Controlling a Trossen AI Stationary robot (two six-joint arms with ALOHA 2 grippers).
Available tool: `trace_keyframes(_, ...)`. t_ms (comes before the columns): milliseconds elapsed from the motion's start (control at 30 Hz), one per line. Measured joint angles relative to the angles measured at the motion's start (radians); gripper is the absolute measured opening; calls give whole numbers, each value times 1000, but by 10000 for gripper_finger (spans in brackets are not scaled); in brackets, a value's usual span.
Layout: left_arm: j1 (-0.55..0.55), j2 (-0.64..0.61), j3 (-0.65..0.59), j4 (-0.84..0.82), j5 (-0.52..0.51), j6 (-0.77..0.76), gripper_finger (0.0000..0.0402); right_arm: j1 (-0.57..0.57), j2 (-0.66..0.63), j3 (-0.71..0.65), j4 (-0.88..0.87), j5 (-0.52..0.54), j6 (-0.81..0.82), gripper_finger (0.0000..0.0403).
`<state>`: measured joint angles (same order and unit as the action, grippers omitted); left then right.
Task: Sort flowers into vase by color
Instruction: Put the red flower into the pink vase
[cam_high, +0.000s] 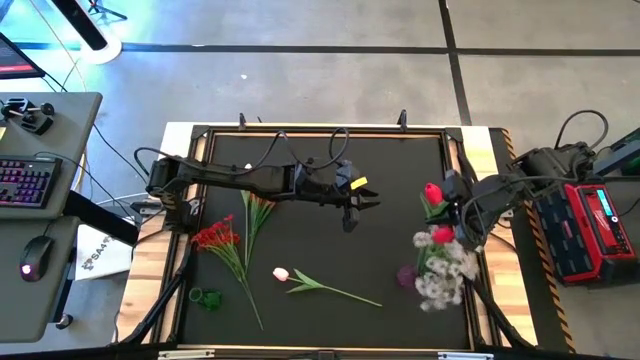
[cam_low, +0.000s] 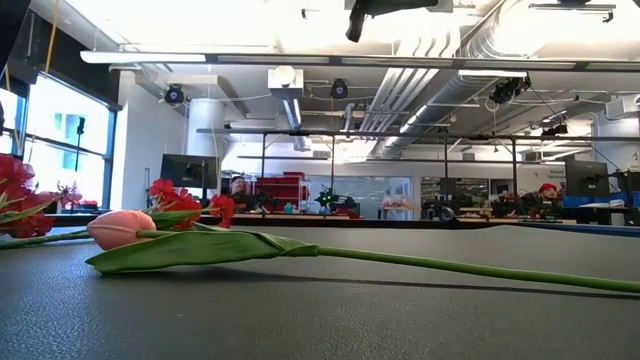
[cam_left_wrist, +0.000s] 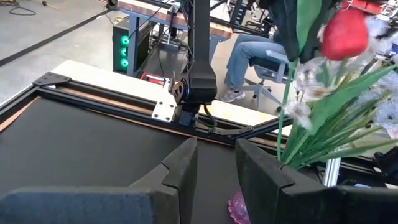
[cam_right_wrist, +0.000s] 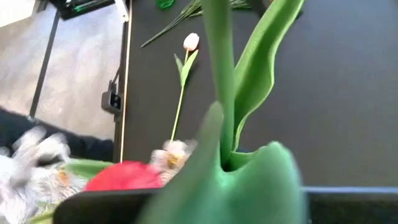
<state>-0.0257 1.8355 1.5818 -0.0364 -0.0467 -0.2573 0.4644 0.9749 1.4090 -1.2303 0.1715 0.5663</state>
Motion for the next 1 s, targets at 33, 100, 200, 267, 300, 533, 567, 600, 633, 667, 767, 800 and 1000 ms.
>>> trace_keyframes(33,0,0,0,-3,0,0,99,0,0,0,1,-16,-15,0)
trace_keyframes(100,0,0,0,-6,0,0,99,0,0,0,1,-43,-41,0)
trace_keyframes(200,0,0,0,-7,-3,6,99,0,0,0,0,-45,-49,0)
trace_keyframes(267,0,0,0,-7,-3,6,99,0,0,0,0,-40,-50,0)
trace_keyframes(300,0,0,0,-7,-3,6,99,0,0,0,0,-40,-51,0)
trace_keyframes(533,0,0,0,-39,-16,24,99,0,14,0,0,-101,-164,0)
trace_keyframes(567,0,0,0,-45,-16,24,99,0,22,0,1,-107,-197,0)
trace_keyframes(600,0,0,0,-48,-16,24,99,0,32,0,2,-116,-230,0)
trace_keyframes(633,0,0,0,-49,-17,24,99,0,42,0,3,-121,-261,0)
trace_keyframes(667,0,0,0,-49,-17,24,99,0,54,0,4,-119,-285,0)
trace_keyframes(767,0,0,0,-50,-17,24,99,0,85,1,3,-121,-346,0)
trace_keyframes(800,0,0,0,-51,-17,24,99,0,95,1,1,-125,-361,0)
trace_keyframes(1000,-4,0,0,-58,-17,24,99,0,140,1,-25,-165,-366,0)
